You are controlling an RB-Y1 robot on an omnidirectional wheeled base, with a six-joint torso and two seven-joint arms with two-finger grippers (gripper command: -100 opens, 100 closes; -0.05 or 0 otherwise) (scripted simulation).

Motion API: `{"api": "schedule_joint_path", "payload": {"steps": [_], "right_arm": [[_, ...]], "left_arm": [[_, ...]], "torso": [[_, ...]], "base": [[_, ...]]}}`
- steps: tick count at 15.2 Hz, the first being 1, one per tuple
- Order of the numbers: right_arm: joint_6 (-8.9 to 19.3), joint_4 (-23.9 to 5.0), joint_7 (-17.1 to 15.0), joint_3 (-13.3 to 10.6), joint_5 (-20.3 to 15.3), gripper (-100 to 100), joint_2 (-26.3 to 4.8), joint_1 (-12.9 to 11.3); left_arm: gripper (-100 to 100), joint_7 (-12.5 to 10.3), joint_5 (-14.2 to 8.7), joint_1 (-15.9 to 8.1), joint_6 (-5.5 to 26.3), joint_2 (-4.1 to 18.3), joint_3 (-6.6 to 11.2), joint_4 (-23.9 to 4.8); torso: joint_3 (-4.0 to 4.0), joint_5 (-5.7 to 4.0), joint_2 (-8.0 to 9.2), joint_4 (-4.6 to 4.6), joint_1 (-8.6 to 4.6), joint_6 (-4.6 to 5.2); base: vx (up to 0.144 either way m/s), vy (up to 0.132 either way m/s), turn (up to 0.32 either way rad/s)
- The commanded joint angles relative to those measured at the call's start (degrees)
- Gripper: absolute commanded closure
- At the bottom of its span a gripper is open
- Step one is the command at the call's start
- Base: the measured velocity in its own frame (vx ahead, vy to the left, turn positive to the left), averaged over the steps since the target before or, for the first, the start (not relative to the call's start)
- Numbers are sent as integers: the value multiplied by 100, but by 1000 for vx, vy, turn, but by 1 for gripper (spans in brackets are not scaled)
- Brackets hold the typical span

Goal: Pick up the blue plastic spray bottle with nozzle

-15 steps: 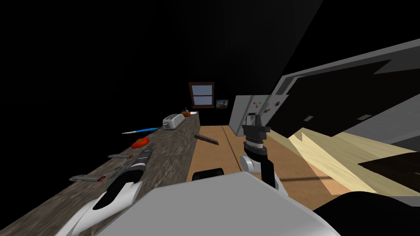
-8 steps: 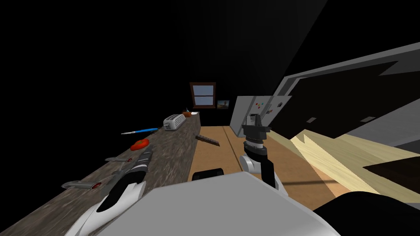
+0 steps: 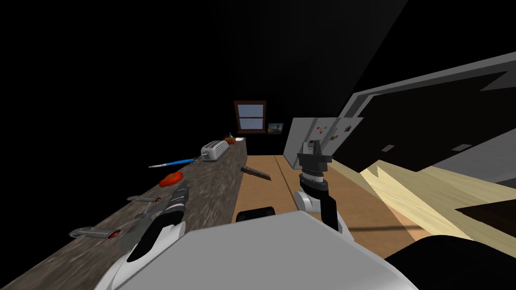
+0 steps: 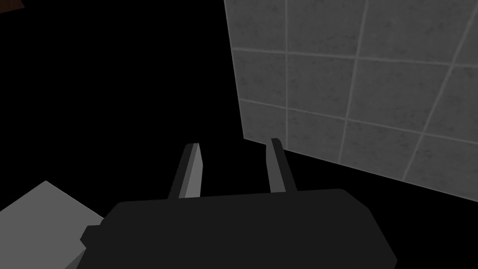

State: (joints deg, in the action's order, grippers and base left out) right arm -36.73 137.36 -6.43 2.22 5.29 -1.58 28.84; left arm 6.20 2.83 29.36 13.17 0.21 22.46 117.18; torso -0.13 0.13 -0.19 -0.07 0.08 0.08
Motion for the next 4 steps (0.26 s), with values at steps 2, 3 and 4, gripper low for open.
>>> {"api": "schedule_joint_path", "payload": {"steps": [2,3,4], "right_arm": [[0,0,0,0,0,0,0,0],[0,0,0,0,0,0,0,0],[0,0,0,0,0,0,0,0]], "left_arm": [[-100,4,14,-11,-7,-83,6,0],[-100,6,18,-14,-13,-103,7,-1],[100,6,18,-14,-13,-102,7,-1]], "torso": [[-2,8,0,-4,-3,3],[-3,10,0,-5,-5,4],[-3,9,0,-5,-6,4]], "base": [[9,11,4],[0,0,0],[0,0,0]]}}
